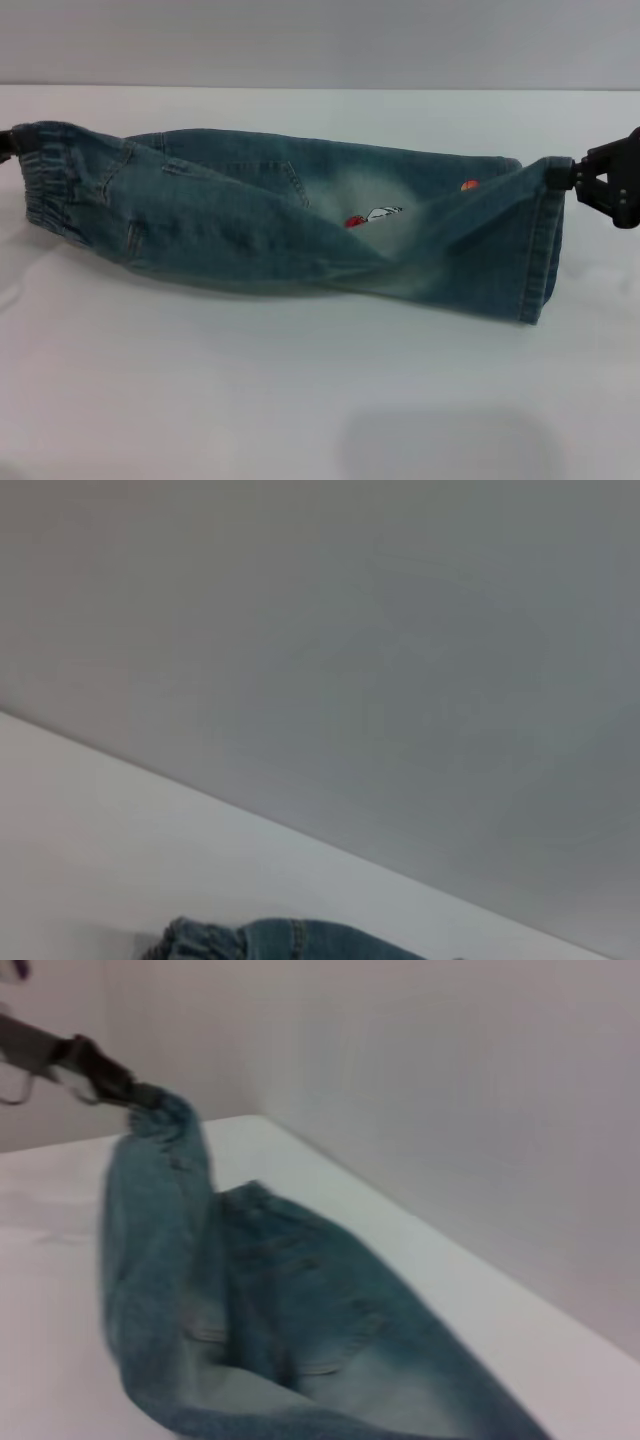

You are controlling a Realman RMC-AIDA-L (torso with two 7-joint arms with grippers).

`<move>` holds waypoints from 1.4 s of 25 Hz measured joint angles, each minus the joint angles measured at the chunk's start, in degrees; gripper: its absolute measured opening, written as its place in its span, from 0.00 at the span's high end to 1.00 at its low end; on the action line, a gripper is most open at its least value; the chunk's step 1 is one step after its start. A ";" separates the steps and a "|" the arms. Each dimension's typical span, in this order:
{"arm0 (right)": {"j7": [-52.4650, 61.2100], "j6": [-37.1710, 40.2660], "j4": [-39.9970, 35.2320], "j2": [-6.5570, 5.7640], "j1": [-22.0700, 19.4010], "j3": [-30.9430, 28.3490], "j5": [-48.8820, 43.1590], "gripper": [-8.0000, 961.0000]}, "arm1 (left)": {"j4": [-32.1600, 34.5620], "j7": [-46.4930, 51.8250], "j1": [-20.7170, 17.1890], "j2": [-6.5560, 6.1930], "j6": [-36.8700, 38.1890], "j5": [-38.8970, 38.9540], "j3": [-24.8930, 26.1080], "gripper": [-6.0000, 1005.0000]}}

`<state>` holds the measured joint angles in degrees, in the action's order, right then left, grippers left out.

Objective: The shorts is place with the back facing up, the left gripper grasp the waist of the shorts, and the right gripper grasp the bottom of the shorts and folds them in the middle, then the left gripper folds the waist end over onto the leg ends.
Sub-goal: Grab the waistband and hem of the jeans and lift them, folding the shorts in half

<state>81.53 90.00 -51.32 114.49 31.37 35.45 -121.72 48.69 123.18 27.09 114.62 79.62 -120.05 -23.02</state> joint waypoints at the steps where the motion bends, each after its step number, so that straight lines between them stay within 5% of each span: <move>1: -0.43 -1.52 0.63 0.09 -0.09 -0.14 0.42 0.99 | 0.00 -0.06 0.10 0.11 -0.32 0.00 -0.02 0.93; 9: -3.92 -10.95 5.31 0.27 -0.36 -0.28 4.19 0.99 | -0.17 -0.37 1.85 1.18 -4.76 0.02 -0.62 0.93; 18: -7.35 -17.32 11.48 -1.15 0.16 -0.13 9.58 0.99 | -0.18 -0.40 2.89 1.43 -7.24 0.03 -1.39 0.93; 21: -7.88 -21.98 15.16 -1.19 1.49 0.87 8.78 0.99 | -0.18 0.00 3.87 2.04 -13.88 0.05 -7.07 0.93; 35: -8.20 -28.56 18.41 -0.97 2.20 1.96 8.68 0.99 | -1.37 0.11 4.54 2.64 -23.51 -0.47 -11.58 0.93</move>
<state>73.33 61.44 -32.91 113.51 33.57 37.41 -113.05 47.31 123.30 31.63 117.27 56.10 -120.52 -34.60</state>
